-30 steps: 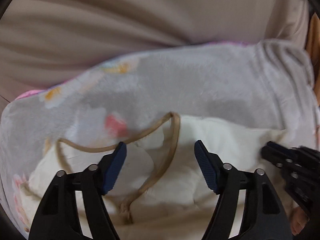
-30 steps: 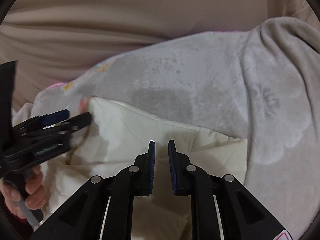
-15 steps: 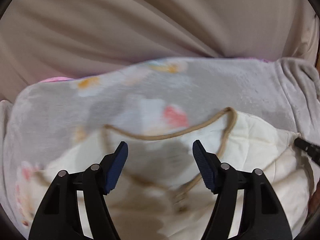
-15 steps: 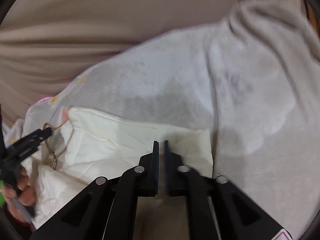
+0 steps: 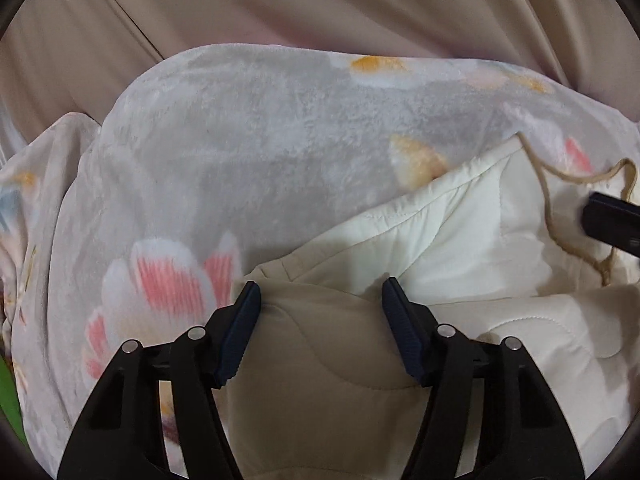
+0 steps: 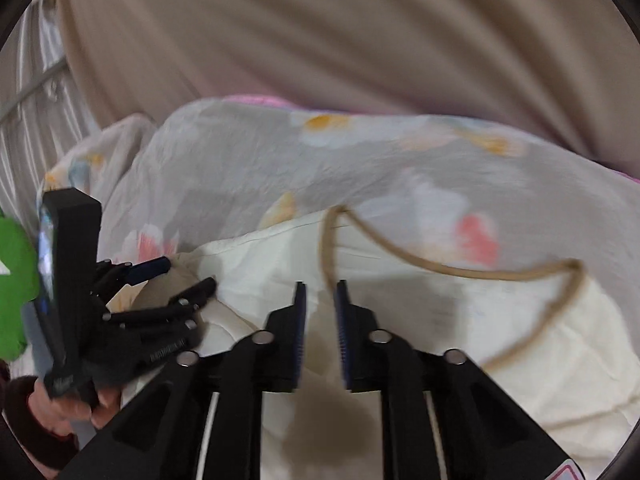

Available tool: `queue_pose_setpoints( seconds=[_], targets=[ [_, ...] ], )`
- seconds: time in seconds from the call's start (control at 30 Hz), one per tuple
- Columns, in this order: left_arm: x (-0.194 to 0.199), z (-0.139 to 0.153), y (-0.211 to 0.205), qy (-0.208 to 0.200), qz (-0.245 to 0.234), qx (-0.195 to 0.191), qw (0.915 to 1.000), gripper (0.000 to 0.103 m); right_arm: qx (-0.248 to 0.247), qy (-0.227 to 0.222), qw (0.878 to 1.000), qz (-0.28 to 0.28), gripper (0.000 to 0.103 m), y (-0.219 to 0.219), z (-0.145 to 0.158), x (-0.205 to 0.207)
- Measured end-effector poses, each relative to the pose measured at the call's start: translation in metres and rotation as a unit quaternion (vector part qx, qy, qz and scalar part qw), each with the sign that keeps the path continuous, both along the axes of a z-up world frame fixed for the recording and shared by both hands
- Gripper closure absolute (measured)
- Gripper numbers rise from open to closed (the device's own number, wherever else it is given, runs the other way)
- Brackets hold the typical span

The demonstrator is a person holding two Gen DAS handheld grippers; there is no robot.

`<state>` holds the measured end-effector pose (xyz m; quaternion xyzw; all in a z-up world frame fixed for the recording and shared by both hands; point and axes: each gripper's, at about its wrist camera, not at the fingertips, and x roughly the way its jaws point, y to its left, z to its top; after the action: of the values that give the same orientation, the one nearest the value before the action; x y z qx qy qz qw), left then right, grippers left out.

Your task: Fold large clothes

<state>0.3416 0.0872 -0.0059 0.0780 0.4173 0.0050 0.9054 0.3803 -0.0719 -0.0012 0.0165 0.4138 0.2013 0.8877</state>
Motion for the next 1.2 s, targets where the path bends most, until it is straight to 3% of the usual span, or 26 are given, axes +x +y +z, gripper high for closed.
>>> queue_pose_setpoints(
  seconds=[0.17, 0.33, 0.4, 0.47, 0.53, 0.6, 0.77, 0.93, 1.07, 1.2],
  targets=[
    [-0.004, -0.008, -0.001, -0.021, 0.004, 0.0, 0.9998, 0.041, -0.043, 0.035, 0.998, -0.014, 0.103, 0.029, -0.044, 0.035],
    [0.003, -0.01, -0.004, -0.023, 0.004, 0.001, 0.9997, 0.039, 0.054, 0.06, 0.996, -0.038, 0.103, -0.006, -0.056, 0.04],
    [0.003, -0.01, -0.007, -0.026, 0.005, 0.012, 0.9996, 0.038, 0.058, 0.057, 0.996, -0.045, 0.103, -0.008, -0.055, 0.038],
    [0.001, -0.01, -0.008, -0.03, 0.008, 0.022, 0.9993, 0.038, 0.042, 0.021, 0.996, -0.079, 0.103, -0.017, -0.044, 0.026],
    [-0.003, -0.009, -0.01, -0.039, 0.013, 0.035, 0.9986, 0.035, 0.043, -0.03, 0.991, -0.123, 0.094, -0.036, -0.023, 0.0],
    [-0.013, -0.005, -0.011, -0.049, 0.022, 0.053, 0.9972, 0.033, 0.058, -0.037, 0.99, -0.12, 0.094, -0.054, -0.007, -0.028],
    [-0.072, 0.014, -0.02, -0.097, 0.005, 0.086, 0.9916, 0.033, 0.041, -0.049, 0.994, -0.088, 0.092, -0.095, 0.019, -0.127],
    [-0.137, 0.027, -0.009, -0.063, -0.021, 0.035, 0.9971, 0.032, 0.035, -0.046, 0.992, -0.111, 0.073, -0.154, 0.022, -0.236],
    [-0.201, 0.028, 0.02, -0.033, -0.042, -0.016, 0.9984, 0.016, 0.042, -0.053, 0.983, -0.172, 0.047, -0.211, 0.014, -0.333],
    [-0.262, 0.009, 0.065, 0.006, -0.023, -0.042, 0.9988, 0.014, 0.064, -0.026, 0.973, -0.221, 0.042, -0.255, -0.01, -0.418]
  ],
)
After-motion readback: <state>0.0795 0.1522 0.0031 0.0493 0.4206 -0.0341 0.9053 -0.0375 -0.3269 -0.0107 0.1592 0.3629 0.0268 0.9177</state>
